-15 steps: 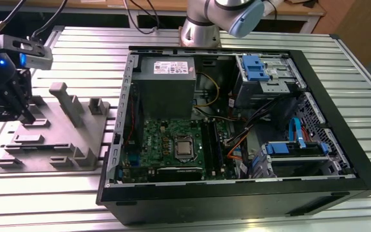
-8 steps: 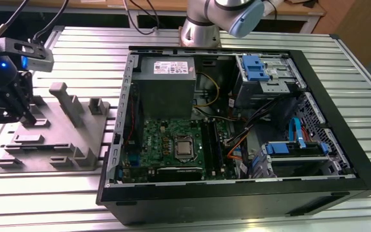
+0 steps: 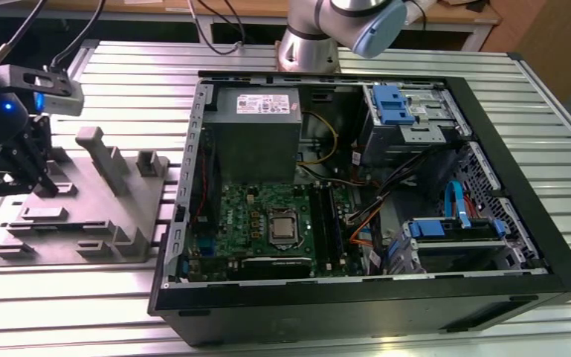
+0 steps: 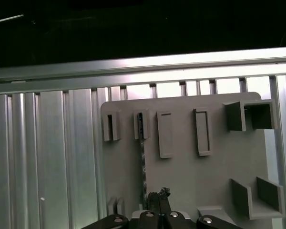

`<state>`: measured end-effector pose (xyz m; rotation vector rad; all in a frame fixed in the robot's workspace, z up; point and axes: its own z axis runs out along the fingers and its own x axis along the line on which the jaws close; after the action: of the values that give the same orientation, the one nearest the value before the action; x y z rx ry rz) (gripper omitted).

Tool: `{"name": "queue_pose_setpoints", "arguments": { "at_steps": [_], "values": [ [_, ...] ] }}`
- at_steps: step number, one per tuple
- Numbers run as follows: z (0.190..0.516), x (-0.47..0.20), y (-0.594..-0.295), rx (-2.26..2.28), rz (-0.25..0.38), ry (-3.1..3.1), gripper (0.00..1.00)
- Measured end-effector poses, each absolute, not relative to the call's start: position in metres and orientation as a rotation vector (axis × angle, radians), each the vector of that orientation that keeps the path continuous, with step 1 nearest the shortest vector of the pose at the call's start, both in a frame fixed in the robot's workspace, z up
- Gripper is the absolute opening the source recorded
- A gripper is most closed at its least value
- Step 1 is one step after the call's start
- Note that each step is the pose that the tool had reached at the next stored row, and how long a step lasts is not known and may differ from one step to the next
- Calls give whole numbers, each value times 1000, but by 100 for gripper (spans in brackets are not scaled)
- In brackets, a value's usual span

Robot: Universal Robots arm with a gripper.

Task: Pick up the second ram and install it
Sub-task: 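Pick up the second ram and move it above second insertion slot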

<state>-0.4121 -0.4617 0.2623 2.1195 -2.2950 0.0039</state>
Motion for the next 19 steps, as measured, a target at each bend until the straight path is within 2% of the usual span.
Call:
{"name": "queue_pose_setpoints", "arguments": {
  "at_steps": [19],
  "values": [
    [246, -423, -467, 2208, 29, -2234, 10]
  ]
}}
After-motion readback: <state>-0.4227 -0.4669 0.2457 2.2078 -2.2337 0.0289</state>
